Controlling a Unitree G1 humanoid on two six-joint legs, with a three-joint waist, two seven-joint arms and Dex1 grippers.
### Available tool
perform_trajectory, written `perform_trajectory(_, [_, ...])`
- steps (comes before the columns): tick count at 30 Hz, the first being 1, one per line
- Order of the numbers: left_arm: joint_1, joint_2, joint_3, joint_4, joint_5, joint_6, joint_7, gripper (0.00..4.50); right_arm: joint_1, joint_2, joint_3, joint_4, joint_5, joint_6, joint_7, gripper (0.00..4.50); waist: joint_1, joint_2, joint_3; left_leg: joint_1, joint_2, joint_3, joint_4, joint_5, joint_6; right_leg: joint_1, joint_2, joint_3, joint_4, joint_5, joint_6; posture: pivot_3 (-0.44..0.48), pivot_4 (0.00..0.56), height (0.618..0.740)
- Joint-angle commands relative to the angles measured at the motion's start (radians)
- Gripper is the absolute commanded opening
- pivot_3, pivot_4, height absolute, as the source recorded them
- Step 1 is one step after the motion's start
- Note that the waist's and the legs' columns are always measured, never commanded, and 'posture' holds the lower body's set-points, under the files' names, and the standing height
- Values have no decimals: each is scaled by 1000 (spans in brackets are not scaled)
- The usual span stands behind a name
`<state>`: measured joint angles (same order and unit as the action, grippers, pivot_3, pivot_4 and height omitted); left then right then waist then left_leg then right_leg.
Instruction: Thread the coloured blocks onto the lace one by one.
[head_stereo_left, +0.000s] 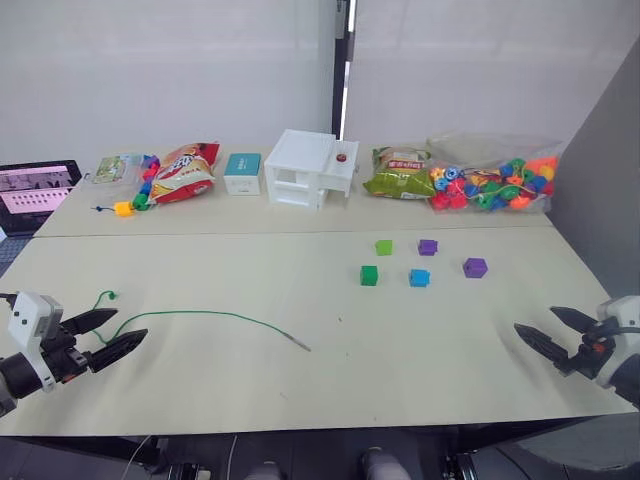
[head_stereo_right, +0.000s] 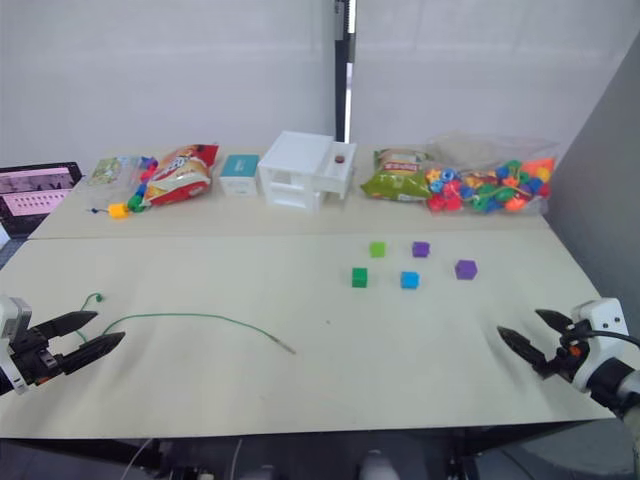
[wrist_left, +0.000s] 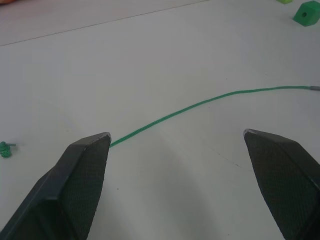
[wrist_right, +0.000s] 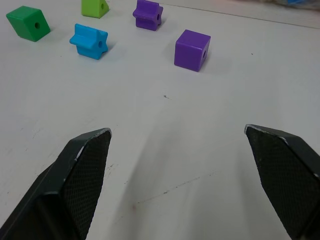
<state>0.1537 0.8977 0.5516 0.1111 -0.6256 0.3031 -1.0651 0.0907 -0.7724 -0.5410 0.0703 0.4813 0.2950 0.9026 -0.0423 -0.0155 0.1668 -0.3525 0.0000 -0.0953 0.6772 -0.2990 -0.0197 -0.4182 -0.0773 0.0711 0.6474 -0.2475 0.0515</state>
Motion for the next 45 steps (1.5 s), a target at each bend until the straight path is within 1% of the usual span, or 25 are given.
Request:
perform_trajectory(1, [-39,-4,-22,-65,-12,27,-3,4475,3,17,1,-78,22,6,-17,4500,1,0,0,0,0,0,0,0,0,0,0,0,0,0,0,0,150,740])
perform_trajectory(4, [-117,-23,-128,-131,-27,74,-25,4475,10,44,37,-181,48,50,-37,4500,8,0,0,0,0,-1,1,0,0,1,0,0,0,0,0,0,150,740])
perform_trajectory(6, [-158,-32,-168,-149,-28,95,-40,4475,1,42,58,-222,53,77,-39,4500,5,0,0,0,0,-1,1,1,-1,1,0,0,0,0,0,0,150,740])
perform_trajectory(7, [-211,-39,-217,-165,-42,121,-65,4475,-10,35,81,-268,72,106,-32,4500,4,0,0,0,0,-1,1,1,-1,1,0,0,0,0,0,0,150,740])
perform_trajectory(9, [-298,-49,-300,-167,-30,135,-109,4475,-29,25,123,-338,101,152,-22,4500,3,0,0,0,0,-1,1,1,-1,0,0,0,1,0,0,0,150,740])
perform_trajectory(11, [-399,-56,-407,-144,19,119,-183,4475,-31,8,181,-419,110,193,-9,4500,3,0,0,-1,0,-1,1,1,-1,0,0,0,1,0,0,0,150,740])
perform_trajectory(14, [-547,-76,-535,-70,80,94,-282,4475,-44,-10,234,-510,139,256,-13,4500,3,0,0,-1,-1,-1,1,1,-1,0,1,0,1,0,0,0,150,740])
perform_trajectory(16, [-647,-98,-615,10,133,51,-362,4475,-59,-20,262,-556,152,291,-22,4500,3,0,0,-1,-1,-2,1,1,-1,0,1,0,1,0,0,0,150,740])
perform_trajectory(19, [-784,-139,-733,185,240,-66,-504,4475,-84,-28,302,-622,150,328,-51,4500,3,0,0,-2,-1,-2,2,1,-1,0,0,0,0,0,0,0,150,740])
perform_trajectory(22, [-868,-152,-856,351,280,-204,-549,4475,-110,-13,313,-664,163,357,-95,4500,-2,-1,0,-2,-1,-2,2,1,-1,0,1,0,0,0,0,0,150,740])
perform_trajectory(24, [-910,-165,-932,452,294,-307,-549,4475,-111,-1,309,-694,171,373,-125,4500,-3,-1,0,-2,-1,-2,2,1,-1,-1,1,0,0,0,0,0,150,740])
perform_trajectory(27, [-958,-199,-1001,572,314,-437,-549,4475,-92,8,299,-731,180,389,-157,4500,1,-1,0,-4,-1,-2,3,0,0,-1,1,0,0,0,0,0,150,740])
perform_trajectory(32, [-999,-272,-1062,713,357,-614,-549,4475,-40,33,282,-792,196,401,-219,4500,15,-3,0,-6,-2,-3,5,0,0,-2,0,-1,0,0,1,0,150,740])
perform_trajectory(36, [-1021,-309,-1082,772,367,-671,-549,4475,-26,49,292,-810,190,397,-249,4500,22,-3,0,-6,-2,-3,6,0,0,-1,0,-1,0,0,1,0,150,740])
perform_trajectory(40, [-1026,-331,-1106,805,372,-689,-549,4475,-17,56,291,-821,192,395,-267,4500,26,-3,0,-5,-2,-3,7,0,0,0,0,-1,0,0,1,0,150,740])
perform_trajectory(43, [-1015,-322,-1164,798,360,-679,-549,4475,-9,56,283,-828,193,393,-275,4500,27,-3,-1,-4,-2,-3,7,0,0,1,0,-1,0,0,1,0,150,740])
perform_trajectory(45, [-1012,-323,-1179,807,356,-693,-549,4475,-6,53,275,-830,197,394,-281,4500,27,-3,-1,-3,-2,-3,7,0,0,2,0,-1,0,0,1,0,150,740])
